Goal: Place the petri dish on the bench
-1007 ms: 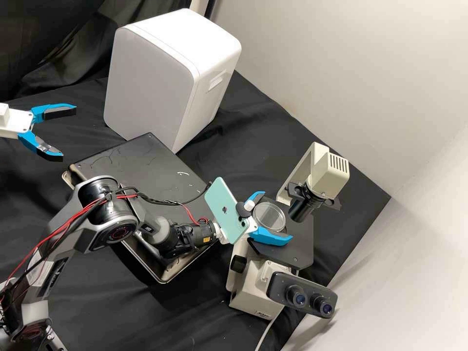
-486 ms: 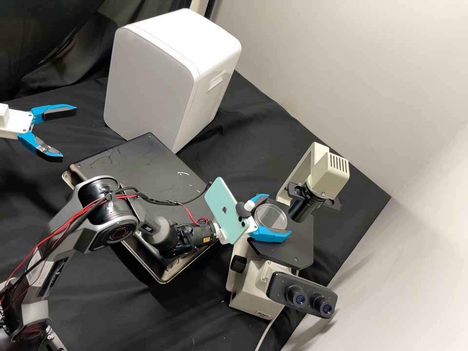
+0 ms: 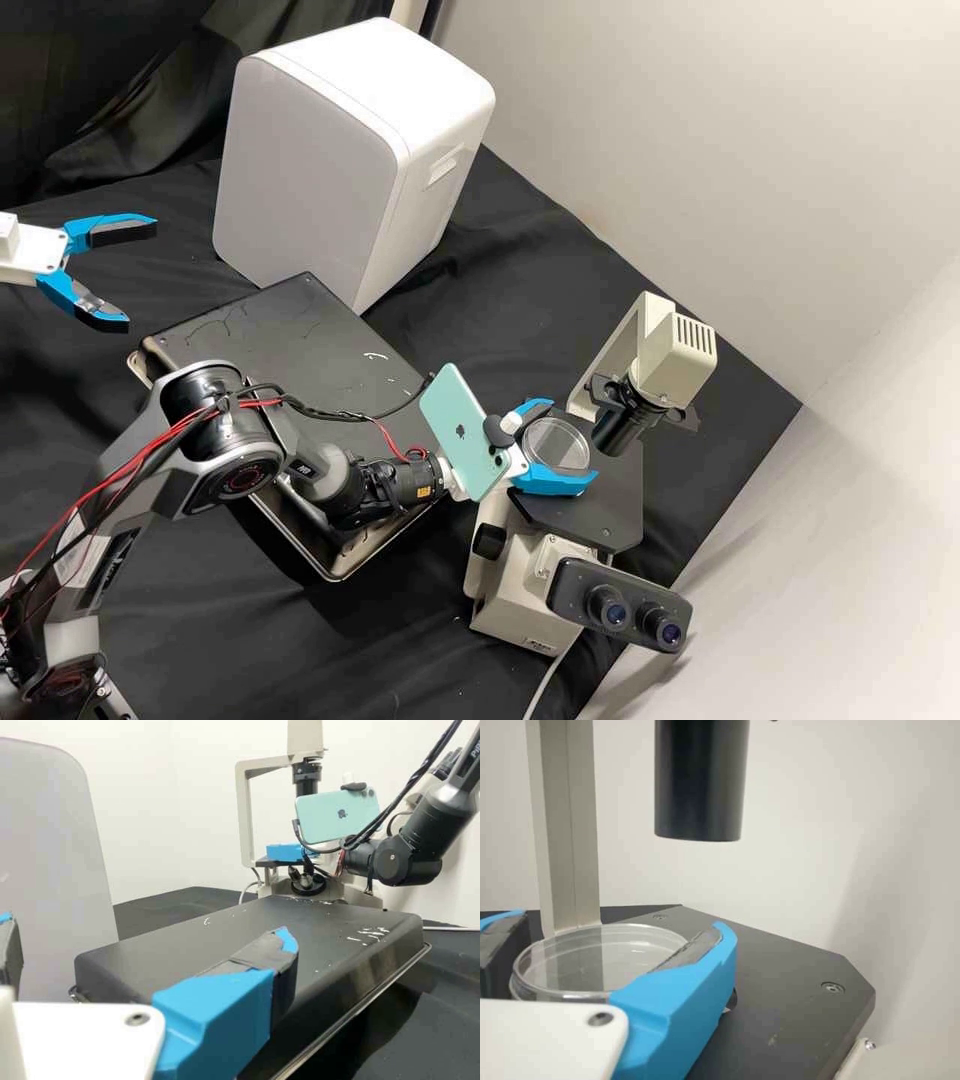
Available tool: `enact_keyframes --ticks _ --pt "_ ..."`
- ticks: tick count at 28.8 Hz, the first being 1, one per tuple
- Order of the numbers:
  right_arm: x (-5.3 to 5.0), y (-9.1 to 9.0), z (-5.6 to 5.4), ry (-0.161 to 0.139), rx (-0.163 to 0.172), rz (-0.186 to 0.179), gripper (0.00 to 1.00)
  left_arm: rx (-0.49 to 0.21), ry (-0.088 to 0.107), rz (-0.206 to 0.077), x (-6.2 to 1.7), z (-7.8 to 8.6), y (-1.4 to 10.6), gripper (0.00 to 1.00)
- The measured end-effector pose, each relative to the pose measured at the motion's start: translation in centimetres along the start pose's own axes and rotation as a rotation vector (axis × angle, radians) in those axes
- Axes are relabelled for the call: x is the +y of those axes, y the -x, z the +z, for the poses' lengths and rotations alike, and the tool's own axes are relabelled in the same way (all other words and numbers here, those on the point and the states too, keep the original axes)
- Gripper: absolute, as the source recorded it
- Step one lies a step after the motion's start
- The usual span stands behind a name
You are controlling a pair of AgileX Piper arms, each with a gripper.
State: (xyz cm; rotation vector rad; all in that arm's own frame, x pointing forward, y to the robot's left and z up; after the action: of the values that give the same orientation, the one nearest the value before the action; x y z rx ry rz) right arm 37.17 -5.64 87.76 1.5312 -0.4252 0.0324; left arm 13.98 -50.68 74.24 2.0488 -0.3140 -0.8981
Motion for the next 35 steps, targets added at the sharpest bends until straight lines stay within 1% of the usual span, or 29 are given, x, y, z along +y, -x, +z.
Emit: enact_keyframes --ticks 8,10,12,14,18,21,22,25,30,32,35 --pt "0.0 0.2 0.0 -0.006 -0.001 0.000 0.00 0.002 0.000 0.000 0.01 0.0 0.0 1.00" --pt "0.0 0.4 0.1 -0.014 0.003 0.002 0.00 0.002 0.000 0.000 0.01 0.0 0.0 1.00" --pt "0.1 0.9 0.0 -0.028 0.007 -0.001 0.00 0.004 -0.001 0.000 0.01 -0.1 0.0 1.00" --pt "0.2 1.4 0.0 -0.032 0.007 -0.007 0.00 0.006 -0.002 0.000 0.01 -0.1 0.0 1.00" --pt "0.4 2.5 -0.2 -0.059 0.013 -0.020 0.00 0.008 -0.002 0.000 0.02 -0.2 0.0 1.00" --pt "0.6 3.1 -0.3 -0.063 0.022 -0.022 0.00 0.008 -0.002 0.000 0.02 -0.2 0.0 1.00" --pt "0.7 3.3 -0.4 -0.062 0.027 -0.024 0.00 0.008 -0.002 0.000 0.02 -0.2 0.0 1.00" --pt "0.8 4.0 -0.7 -0.080 0.046 -0.021 0.00 0.008 -0.002 0.000 0.02 -0.2 0.0 1.00" --pt "0.8 5.4 -1.0 -0.101 0.059 -0.030 0.00 0.008 -0.002 0.000 0.02 -0.2 0.0 1.00" --pt "0.8 6.1 -1.3 -0.102 0.069 -0.037 0.00 0.008 -0.002 0.000 0.02 -0.2 0.0 1.00" --pt "0.6 7.1 -1.9 -0.093 0.097 -0.061 0.00 0.008 -0.002 0.000 0.02 -0.2 0.0 1.00"
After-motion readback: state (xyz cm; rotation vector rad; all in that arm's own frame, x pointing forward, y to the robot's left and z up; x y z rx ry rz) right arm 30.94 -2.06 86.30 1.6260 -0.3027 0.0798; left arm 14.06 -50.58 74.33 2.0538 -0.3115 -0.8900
